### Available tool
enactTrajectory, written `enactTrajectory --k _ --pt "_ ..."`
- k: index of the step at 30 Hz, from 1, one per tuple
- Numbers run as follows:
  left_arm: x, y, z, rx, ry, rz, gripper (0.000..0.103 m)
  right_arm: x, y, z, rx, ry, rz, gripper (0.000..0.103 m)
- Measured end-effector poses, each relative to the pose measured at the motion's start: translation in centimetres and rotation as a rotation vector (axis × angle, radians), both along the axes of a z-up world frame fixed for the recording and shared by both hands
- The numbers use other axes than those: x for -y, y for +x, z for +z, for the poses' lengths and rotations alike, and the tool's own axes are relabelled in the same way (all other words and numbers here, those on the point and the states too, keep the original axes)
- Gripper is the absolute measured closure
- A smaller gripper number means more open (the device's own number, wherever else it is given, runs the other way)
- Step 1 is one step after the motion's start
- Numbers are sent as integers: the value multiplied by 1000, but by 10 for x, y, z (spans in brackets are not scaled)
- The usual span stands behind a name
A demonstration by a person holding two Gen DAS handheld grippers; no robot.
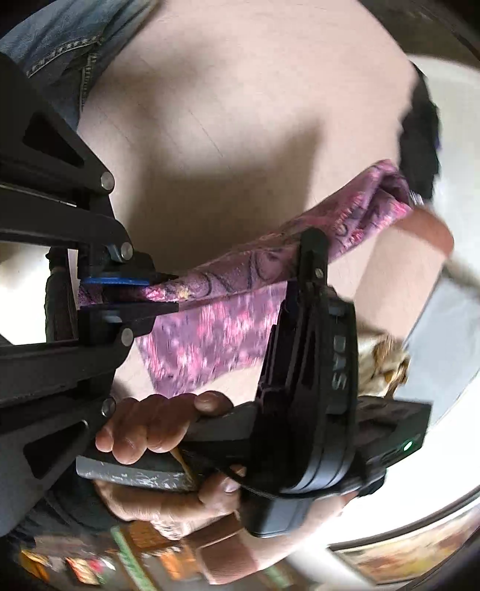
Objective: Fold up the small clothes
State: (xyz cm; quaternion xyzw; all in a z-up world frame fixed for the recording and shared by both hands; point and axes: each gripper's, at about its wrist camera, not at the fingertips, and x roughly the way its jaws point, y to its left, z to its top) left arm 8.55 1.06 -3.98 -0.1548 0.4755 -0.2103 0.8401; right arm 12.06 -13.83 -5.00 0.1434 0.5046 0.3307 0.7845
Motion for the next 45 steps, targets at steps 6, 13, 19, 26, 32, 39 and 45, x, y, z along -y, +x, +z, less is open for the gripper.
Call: enactTrajectory --k 6,13,19,26,32,39,45 --pt "89 4 30 75 137 -165 97 126 -21 27 68 235 -128 87" --pt "191 48 12 4 154 -294 97 252 -6 14 60 355 -283 87" --pt "247 84 -46 -152 113 -334 97 323 8 -39 -93 289 -485 86" --pt "269 95 -95 -270 120 -324 96 341 21 -80 -262 66 -588 83" --pt "245 80 -55 -140 81 -241 97 336 22 -58 -152 147 -524 85" --pt "256 93 -67 -208 154 -229 96 319 40 -42 -122 107 -371 83" --pt "202 87 -73 -269 -45 -205 55 352 39 -91 -312 -91 -514 44"
